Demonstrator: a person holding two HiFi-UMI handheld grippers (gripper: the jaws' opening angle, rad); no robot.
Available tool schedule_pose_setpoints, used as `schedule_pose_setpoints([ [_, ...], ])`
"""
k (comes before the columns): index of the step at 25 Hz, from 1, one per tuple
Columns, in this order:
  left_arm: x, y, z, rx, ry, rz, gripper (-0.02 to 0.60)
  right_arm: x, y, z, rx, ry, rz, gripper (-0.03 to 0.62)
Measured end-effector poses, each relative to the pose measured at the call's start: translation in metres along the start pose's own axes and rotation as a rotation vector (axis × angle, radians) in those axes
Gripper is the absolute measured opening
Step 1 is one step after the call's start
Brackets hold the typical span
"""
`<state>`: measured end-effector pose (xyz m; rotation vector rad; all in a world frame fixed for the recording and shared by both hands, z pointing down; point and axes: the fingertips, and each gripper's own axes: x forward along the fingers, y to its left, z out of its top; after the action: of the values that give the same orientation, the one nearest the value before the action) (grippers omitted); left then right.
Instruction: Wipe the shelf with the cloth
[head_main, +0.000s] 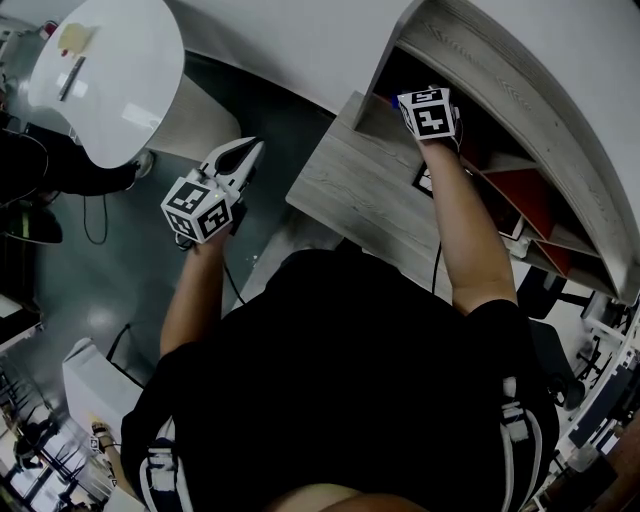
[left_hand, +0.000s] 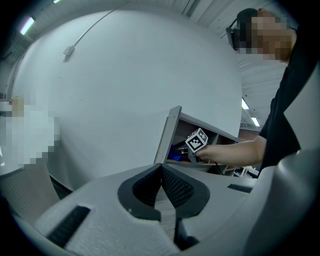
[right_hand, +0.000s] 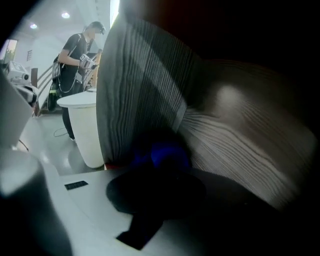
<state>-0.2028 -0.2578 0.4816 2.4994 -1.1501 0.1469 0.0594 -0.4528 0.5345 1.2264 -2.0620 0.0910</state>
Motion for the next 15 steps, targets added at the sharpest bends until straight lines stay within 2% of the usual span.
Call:
schedule_pose_setpoints([
  [6, 0.006, 0.003, 0.001, 0.000, 0.005, 0.000, 0.017, 0.009, 0.002, 0.005, -0.143, 0.041, -0.020, 0.049],
  [15, 0.016, -0.001, -0.002, -0.007, 0.014, -0.027, 0.017, 0.012, 0.004, 0.000, -0.274, 0.145, -0.043, 0.048],
])
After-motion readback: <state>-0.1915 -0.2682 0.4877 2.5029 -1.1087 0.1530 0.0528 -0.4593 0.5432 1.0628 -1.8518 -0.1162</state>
